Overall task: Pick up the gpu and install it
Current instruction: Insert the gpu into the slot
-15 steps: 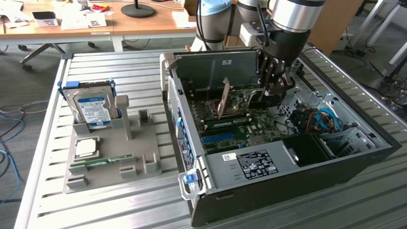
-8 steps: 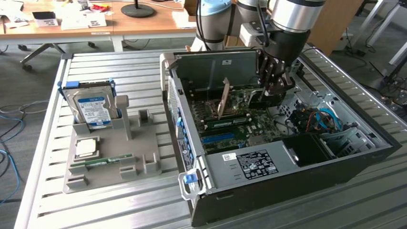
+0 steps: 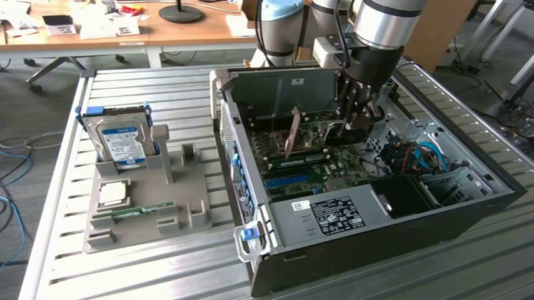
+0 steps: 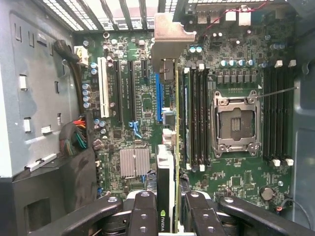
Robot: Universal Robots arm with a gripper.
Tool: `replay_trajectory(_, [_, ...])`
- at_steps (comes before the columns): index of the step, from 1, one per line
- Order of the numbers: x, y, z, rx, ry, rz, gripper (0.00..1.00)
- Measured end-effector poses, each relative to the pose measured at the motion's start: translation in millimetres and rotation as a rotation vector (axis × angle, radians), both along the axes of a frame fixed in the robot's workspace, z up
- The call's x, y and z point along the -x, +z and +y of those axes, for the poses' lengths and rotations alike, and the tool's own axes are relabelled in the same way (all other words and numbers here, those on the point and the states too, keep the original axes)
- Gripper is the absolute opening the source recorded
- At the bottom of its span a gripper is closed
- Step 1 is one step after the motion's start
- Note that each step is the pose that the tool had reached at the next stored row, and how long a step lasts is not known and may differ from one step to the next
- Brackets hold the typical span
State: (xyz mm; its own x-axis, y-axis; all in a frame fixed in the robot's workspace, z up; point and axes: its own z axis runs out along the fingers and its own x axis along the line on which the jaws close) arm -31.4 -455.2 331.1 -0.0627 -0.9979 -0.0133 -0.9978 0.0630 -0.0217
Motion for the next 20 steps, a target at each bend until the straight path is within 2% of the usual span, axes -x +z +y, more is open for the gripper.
replay_trajectory(9, [0.0,-1.2,0.0,0.0001,0.0,0.0001,0.27])
replay_trajectory(20, [0.0,-8.7,0.0,0.0001,0.0,0.0,0.27])
